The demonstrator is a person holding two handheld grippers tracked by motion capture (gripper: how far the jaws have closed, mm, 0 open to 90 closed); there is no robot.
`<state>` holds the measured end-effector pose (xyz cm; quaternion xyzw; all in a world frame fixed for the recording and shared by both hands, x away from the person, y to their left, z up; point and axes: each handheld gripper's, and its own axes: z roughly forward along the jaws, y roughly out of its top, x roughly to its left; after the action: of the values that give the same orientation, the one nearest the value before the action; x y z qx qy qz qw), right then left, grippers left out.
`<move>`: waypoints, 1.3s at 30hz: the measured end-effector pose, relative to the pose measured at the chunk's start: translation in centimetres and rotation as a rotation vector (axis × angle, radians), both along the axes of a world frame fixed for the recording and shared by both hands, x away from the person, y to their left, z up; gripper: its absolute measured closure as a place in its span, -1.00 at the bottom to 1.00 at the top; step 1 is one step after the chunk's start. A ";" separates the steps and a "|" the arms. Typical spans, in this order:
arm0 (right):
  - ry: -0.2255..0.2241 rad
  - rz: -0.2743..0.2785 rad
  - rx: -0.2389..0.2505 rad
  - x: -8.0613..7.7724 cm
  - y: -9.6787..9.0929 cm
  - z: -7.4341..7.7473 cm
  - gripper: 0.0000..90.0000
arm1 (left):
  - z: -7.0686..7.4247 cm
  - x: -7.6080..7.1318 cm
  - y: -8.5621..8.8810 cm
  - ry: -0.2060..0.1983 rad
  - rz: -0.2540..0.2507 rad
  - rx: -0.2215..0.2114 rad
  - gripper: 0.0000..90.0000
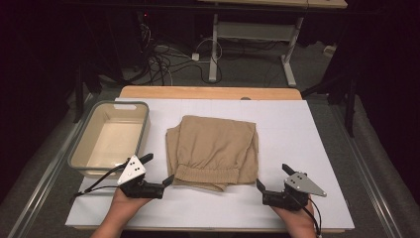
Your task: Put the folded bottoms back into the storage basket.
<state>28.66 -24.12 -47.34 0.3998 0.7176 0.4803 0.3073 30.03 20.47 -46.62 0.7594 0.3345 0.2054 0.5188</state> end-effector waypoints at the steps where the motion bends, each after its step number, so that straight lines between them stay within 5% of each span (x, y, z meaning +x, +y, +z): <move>1: 0.000 0.000 0.000 0.0 0.0 0.0 -1.00 | 0.0 0.0 0.0 0.000 0.000 0.000 -1.00; 14: -0.019 0.009 0.028 -0.3 -0.3 0.7 -1.00 | 0.1 0.0 0.0 -0.009 -0.004 -0.008 -1.00; 29: -0.005 0.033 -0.001 -0.2 0.4 0.5 -1.00 | 0.6 -0.4 -0.3 -0.021 -0.042 -0.047 -0.94; 32: 0.001 0.038 -0.005 -0.1 0.6 0.4 -1.00 | 0.8 -0.9 -1.2 -0.045 -0.081 0.015 -0.78; 39: 0.001 0.051 -0.023 -0.2 1.0 0.4 -1.00 | -0.4 -0.4 -2.6 0.060 -0.110 0.073 -0.35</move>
<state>28.48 -23.13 -46.96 0.3782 0.7333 0.4792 0.2992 29.66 17.83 -47.02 0.8010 0.3000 0.1658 0.4908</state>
